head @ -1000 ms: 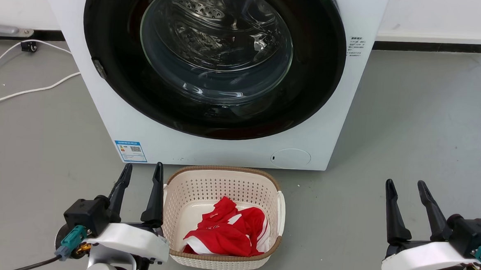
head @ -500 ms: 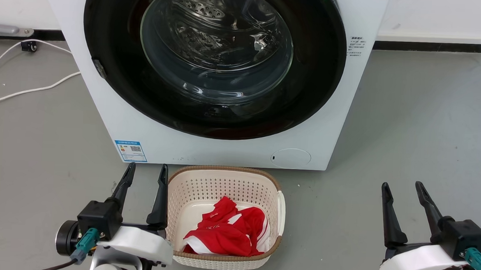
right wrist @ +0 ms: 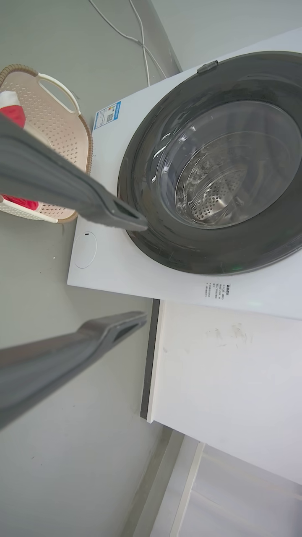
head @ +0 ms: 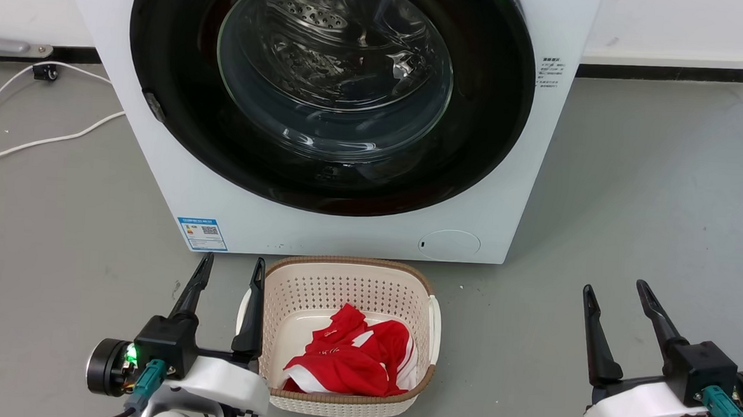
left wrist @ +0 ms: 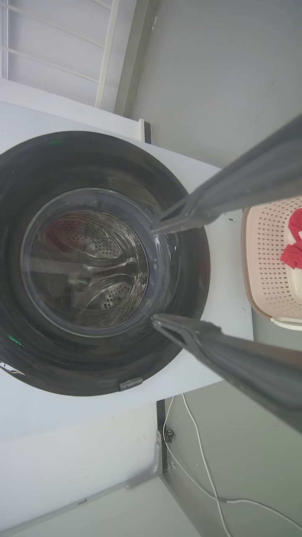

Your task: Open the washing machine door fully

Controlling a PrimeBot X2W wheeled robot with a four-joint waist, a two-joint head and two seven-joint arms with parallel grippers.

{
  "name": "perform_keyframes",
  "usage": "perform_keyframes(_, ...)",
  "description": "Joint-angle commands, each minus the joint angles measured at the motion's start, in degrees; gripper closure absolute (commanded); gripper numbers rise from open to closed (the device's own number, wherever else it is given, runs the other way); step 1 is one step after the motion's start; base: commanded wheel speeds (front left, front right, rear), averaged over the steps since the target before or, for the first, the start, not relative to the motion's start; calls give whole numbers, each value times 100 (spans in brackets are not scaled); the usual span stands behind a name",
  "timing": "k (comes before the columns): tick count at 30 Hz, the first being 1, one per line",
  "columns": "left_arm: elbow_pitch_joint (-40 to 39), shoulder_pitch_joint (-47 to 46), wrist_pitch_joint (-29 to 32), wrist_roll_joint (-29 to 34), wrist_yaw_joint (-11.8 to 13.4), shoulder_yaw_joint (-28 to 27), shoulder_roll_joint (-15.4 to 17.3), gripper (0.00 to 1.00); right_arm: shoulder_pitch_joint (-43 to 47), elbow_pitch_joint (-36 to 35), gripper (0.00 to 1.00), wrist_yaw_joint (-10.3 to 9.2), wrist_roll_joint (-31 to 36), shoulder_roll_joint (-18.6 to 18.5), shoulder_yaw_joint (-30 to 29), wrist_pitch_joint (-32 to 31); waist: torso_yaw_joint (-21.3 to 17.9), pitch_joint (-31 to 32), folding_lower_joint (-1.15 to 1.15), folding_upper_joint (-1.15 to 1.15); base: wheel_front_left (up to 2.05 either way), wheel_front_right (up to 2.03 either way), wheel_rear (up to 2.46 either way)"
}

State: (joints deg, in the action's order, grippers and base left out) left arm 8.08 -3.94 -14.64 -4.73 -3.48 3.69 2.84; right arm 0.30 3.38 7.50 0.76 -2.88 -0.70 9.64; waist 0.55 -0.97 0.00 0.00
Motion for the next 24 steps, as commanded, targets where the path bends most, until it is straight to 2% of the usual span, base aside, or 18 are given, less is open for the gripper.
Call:
perform_keyframes(1,-1,48,-43,85,36,14,7,0,83,-46,0,-2,138,1,11,48,-1,7,0,0,0,0,0)
perform_keyframes(24,74,42,-58,47,43,3,7,0,10,135,0,-2,-171,2,-29,92,21,-27,0,0,0,0,0)
